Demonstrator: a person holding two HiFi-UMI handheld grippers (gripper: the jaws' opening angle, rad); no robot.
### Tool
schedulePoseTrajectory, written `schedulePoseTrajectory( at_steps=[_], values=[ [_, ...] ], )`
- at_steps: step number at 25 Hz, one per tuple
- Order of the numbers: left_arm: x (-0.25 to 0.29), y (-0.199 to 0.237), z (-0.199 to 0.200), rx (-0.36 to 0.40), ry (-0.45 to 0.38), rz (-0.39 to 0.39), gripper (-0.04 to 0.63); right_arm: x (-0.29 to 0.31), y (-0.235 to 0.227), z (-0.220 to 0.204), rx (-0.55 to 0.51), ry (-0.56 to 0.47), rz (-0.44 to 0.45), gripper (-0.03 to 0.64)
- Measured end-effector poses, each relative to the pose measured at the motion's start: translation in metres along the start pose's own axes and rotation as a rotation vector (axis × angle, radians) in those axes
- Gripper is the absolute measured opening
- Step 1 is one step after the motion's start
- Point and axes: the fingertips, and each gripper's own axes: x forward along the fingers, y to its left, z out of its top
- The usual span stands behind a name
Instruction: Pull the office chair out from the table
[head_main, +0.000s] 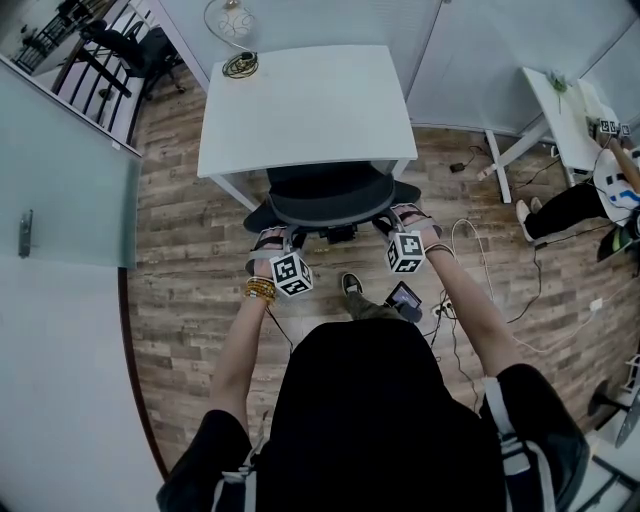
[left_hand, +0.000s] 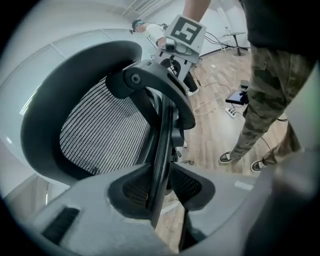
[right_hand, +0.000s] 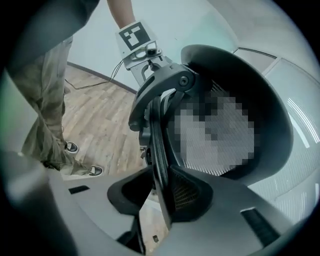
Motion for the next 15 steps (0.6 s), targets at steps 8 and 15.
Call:
schedulePoseTrajectory(
  at_steps=[8, 15],
  values=[
    [-0.003, 0.000, -0.014, 0.017, -0.010, -0.034, 0.121, 0.004, 0.004, 0.013, 0.051, 0.007, 0.022, 0.086],
    [-0.008, 0.011, -0.045, 0.024, 0.023, -0.023, 0.133, 0.012, 0.013, 0.044, 0.016, -0.032, -0.012, 0.082]
  ],
)
